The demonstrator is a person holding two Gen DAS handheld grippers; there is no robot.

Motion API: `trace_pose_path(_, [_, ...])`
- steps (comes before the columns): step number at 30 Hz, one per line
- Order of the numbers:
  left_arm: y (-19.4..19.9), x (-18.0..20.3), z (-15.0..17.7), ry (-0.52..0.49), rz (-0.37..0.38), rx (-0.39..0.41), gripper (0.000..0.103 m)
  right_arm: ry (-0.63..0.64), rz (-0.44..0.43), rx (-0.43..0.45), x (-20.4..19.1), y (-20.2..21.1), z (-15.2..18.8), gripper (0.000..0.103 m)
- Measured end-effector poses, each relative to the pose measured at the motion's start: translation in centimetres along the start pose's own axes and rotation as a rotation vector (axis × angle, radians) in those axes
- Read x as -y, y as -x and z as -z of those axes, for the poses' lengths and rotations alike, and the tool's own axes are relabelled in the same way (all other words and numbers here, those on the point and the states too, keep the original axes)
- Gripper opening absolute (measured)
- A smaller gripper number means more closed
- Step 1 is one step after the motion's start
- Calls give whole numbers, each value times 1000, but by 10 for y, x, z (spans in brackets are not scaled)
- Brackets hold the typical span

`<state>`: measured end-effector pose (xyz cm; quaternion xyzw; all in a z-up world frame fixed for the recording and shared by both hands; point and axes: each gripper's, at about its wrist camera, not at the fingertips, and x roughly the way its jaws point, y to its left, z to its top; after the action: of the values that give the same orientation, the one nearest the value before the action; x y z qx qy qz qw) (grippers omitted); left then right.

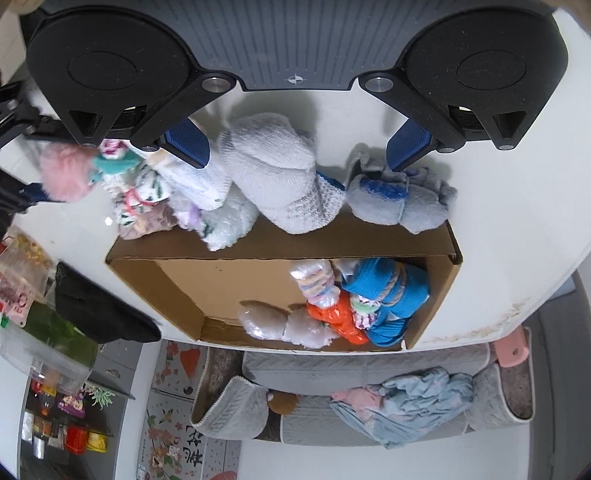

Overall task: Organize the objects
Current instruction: 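Withdraw both tools from the tray back toward the remaining socks, then close the left gripper on a grey knit sock while the right grasps the pink pompom hat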

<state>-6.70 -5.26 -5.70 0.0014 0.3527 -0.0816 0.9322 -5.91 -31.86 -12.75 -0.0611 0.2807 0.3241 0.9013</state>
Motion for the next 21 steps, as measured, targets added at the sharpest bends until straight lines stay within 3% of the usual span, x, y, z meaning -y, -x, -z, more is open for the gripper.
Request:
trace_pose_path(9, [-17,-1,-7,33,-6,20,102,-17,-1,-1,2,-4,-1,89])
trace_pose_path(12, [-20,-3,-9,56,2,26,98,-24,-9,-6,1,-6,-1,84])
trace_pose_path(14, [-19,-4,-9,60,10,28,90,-40,-23,-10,3,-7,-1,78])
trace_pose_path(16, [-19,-5,-6,54,33,10,70,-58,-30,-15,5,-6,0,67])
trace_pose_path(18, [-15,-4,-2,40,37,16,57,-56,-17,-14,4,-5,2,62])
trace_pose_path(21, [-8,-2,5,5,35,23,54,-71,-20,-9,7,-2,4,62])
